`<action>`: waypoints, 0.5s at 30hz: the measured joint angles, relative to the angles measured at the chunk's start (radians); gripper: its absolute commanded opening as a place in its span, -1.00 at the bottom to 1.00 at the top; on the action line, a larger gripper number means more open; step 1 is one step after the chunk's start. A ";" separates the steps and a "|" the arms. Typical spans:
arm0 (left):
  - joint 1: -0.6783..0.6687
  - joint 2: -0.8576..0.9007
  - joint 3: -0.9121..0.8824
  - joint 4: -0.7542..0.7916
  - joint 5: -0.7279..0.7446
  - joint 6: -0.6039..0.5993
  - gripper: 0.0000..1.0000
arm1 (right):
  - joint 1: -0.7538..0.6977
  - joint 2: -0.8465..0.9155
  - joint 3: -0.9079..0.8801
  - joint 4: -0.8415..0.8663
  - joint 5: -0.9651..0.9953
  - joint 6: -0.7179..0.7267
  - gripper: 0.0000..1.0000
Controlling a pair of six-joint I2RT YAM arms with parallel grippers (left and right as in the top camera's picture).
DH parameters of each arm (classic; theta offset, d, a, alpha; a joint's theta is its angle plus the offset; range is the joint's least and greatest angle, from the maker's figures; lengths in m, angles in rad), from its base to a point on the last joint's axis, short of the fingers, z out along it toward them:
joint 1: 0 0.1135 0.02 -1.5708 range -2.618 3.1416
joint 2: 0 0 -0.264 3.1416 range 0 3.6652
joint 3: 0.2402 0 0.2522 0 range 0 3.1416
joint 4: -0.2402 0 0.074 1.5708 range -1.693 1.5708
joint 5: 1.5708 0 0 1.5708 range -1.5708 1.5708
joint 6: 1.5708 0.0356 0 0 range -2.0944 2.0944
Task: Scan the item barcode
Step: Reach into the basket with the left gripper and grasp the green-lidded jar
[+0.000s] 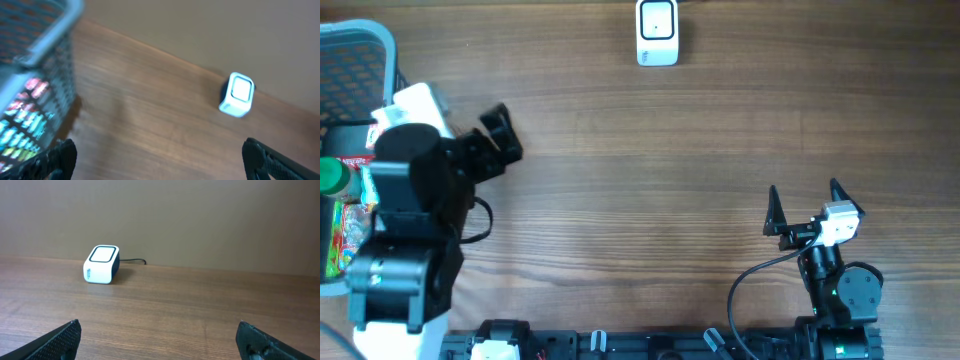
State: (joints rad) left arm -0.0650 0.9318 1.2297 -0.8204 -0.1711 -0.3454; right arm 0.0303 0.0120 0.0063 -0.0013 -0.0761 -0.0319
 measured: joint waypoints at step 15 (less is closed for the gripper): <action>0.638 0.033 0.064 -0.026 0.046 -0.288 1.00 | 0.000 0.000 0.000 0.000 0.000 0.000 0.99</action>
State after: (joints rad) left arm 0.5732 0.9646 1.2934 -0.8463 -0.1249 -0.6338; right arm 0.0303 0.0120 0.0063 -0.0010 -0.0761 -0.0319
